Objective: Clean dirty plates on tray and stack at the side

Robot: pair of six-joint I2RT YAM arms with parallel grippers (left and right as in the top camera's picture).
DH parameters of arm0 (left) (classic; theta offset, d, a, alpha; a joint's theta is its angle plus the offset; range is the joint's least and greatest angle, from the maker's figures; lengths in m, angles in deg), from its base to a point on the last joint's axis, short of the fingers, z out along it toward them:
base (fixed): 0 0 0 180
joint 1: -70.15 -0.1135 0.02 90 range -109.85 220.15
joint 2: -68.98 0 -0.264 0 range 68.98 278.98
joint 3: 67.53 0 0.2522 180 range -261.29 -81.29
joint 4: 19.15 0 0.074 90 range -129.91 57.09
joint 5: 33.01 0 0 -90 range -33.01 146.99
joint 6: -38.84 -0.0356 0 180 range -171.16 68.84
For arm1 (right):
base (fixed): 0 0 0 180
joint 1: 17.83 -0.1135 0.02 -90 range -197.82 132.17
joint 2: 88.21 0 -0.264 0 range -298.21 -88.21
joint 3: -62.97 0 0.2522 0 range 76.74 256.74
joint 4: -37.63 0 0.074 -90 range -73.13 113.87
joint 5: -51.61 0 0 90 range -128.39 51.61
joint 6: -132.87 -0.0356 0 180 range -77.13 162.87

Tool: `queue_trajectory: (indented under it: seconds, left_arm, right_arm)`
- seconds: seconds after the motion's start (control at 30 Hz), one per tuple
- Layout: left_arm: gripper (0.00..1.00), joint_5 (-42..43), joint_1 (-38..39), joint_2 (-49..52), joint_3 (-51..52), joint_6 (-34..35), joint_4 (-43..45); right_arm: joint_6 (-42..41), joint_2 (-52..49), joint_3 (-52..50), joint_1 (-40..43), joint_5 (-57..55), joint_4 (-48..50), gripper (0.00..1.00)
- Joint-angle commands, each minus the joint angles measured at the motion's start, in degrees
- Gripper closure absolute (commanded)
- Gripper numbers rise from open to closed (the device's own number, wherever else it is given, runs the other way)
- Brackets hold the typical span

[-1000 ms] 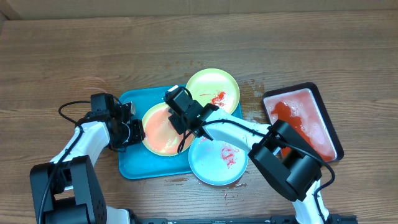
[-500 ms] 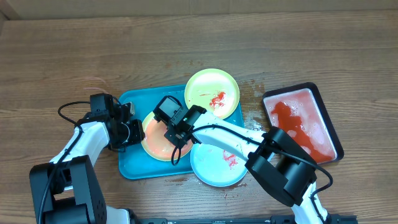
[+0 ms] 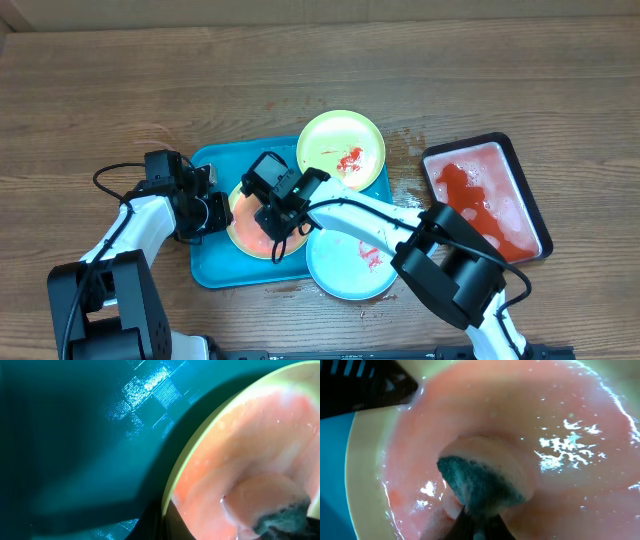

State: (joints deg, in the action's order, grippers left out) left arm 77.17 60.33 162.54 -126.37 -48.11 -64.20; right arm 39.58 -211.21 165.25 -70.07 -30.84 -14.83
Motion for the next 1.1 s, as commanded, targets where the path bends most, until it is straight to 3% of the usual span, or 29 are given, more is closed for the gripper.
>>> queue_trajectory:
  seconds: [0.0, 0.13, 0.23, 0.37, 0.4, 0.77, 0.9, 0.97, 1.03, 1.07]
  left_arm:
    - [0.96, -0.6, 0.2, 1.2, 1.3, 1.8, 0.3]
    - [0.93, -0.7, 0.2, 1.2, 1.3, 1.9, 0.9]
    - [0.84, -0.7, 0.2, 1.2, 1.3, 2.4, 1.3]
    - [0.9, -0.8, 0.1, 1.2, 1.3, 3.6, 1.6]
    - [0.95, -0.8, 0.1, 1.2, 1.3, 3.6, 1.6]
    - [0.96, 1.1, 0.1, 1.2, 1.3, 1.2, 1.9]
    - [0.81, 2.0, 0.1, 1.2, 1.3, 1.3, 1.9]
    - [0.85, 2.0, 0.1, 1.2, 1.3, 1.7, 1.8]
    - [0.96, 1.9, 0.1, 1.2, 1.3, 1.7, 1.6]
    - [0.96, 1.9, 0.1, 1.2, 1.3, 1.7, 1.5]
  right_arm:
    - [-1.6, 0.5, 5.6, 2.6, -5.9, -1.7, 0.96]
    - [-1.4, 2.4, 10.9, 5.2, -6.9, -5.3, 0.96]
    - [-1.4, 3.8, 15.1, 7.5, -6.8, -8.5, 0.96]
    - [-1.4, 6.7, 18.9, 10.2, -6.9, -12.2, 0.96]
    - [-1.4, 7.4, 19.3, 10.6, -6.9, -12.9, 0.96]
    - [-4.3, 15.8, 19.6, 19.5, -11.6, -30.4, 0.96]
    - [-8.2, 15.9, 19.5, 24.1, -11.6, -36.7, 0.96]
    - [-9.8, 15.9, 19.5, 26.0, -11.6, -39.1, 0.96]
    - [-11.2, 15.9, 19.5, 27.9, -11.7, -41.4, 0.96]
    - [-12.3, 15.9, 19.5, 29.0, -12.4, -42.5, 0.96]
